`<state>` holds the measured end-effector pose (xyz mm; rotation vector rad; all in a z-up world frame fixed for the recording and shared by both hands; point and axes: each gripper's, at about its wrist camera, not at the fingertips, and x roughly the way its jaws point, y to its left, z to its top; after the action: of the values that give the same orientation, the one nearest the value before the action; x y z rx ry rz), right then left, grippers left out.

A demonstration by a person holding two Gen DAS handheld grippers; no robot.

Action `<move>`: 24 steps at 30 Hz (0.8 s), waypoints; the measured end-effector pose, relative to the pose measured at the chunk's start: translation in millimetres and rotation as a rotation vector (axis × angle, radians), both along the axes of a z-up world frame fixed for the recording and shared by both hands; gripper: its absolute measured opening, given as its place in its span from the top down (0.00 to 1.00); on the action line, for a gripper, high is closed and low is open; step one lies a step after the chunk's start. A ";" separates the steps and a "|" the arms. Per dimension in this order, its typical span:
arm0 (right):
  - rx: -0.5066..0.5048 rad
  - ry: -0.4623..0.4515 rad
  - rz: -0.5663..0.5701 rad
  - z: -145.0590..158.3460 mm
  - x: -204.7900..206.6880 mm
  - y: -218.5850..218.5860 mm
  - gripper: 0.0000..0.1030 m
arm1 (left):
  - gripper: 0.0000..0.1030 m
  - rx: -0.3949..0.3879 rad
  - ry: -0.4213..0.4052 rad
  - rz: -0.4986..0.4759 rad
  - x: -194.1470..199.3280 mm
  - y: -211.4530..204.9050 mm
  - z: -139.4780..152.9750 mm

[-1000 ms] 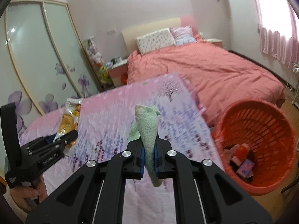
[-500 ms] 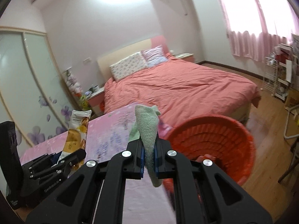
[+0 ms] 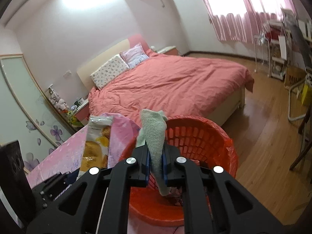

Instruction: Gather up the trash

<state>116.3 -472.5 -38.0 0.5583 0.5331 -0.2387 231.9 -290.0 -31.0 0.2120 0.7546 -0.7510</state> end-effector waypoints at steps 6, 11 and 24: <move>0.058 0.038 -0.028 -22.9 -0.9 -13.3 0.50 | 0.39 0.046 0.035 0.049 19.1 -2.0 -25.0; -0.035 0.049 -0.074 -12.2 -19.2 2.1 0.31 | 0.31 0.052 0.005 0.116 19.5 32.6 -21.1; -0.499 -0.032 -0.261 55.0 -90.0 90.0 0.02 | 0.04 0.093 -0.273 0.436 -66.2 165.7 45.3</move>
<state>26.3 -382.4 17.0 0.1425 0.3487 -0.5909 165.7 -124.3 14.3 0.2189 0.5487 -0.2658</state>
